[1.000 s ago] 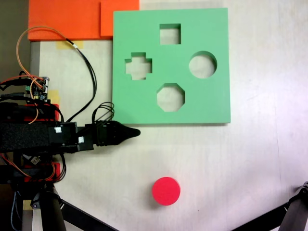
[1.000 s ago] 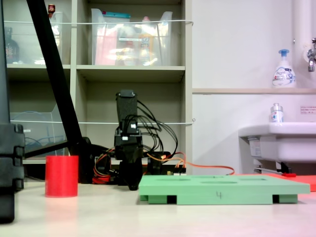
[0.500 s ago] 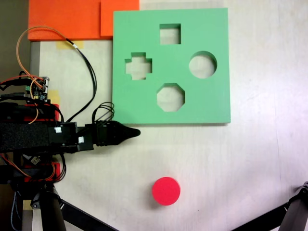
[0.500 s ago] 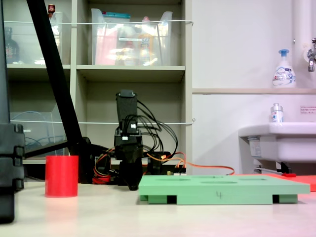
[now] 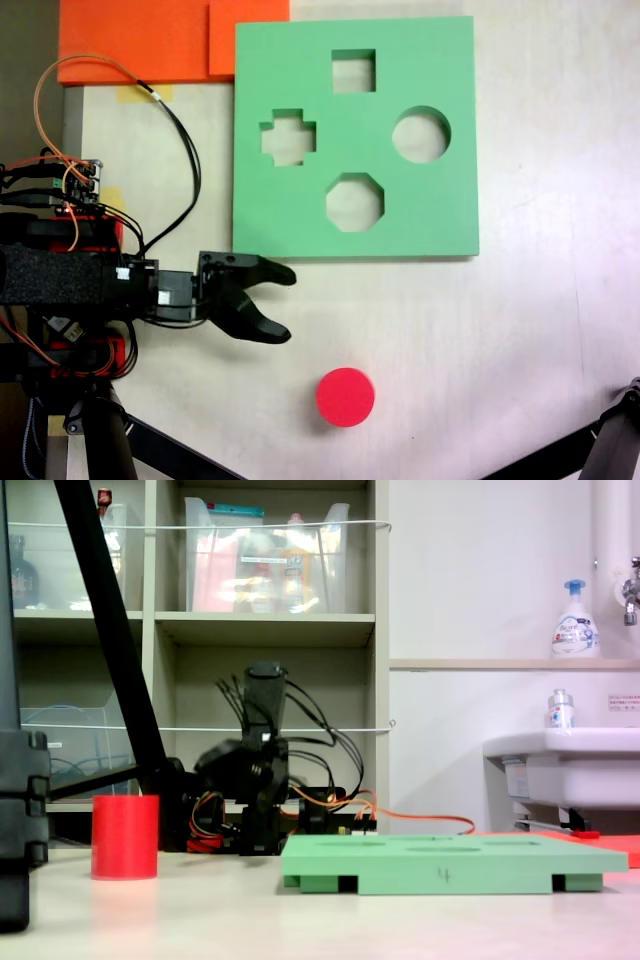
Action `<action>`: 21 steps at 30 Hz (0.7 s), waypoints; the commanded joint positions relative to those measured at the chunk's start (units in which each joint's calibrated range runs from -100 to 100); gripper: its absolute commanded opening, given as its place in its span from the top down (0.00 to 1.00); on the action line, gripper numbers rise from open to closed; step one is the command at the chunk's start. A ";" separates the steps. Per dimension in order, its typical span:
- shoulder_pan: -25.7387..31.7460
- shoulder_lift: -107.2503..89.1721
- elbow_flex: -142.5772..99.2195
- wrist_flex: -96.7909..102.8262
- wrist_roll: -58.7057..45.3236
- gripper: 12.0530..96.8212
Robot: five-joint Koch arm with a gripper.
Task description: Put the cylinder block into the corresponding hole
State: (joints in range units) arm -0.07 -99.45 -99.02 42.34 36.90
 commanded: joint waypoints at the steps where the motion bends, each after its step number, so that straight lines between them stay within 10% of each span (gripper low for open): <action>1: 0.93 -0.55 -0.98 14.81 8.69 0.53; 13: -0.05 -0.55 -0.98 10.19 16.31 0.52; 21: -0.20 -0.55 -0.98 8.84 12.36 0.27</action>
State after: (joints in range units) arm -0.22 -99.45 -99.02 48.41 49.65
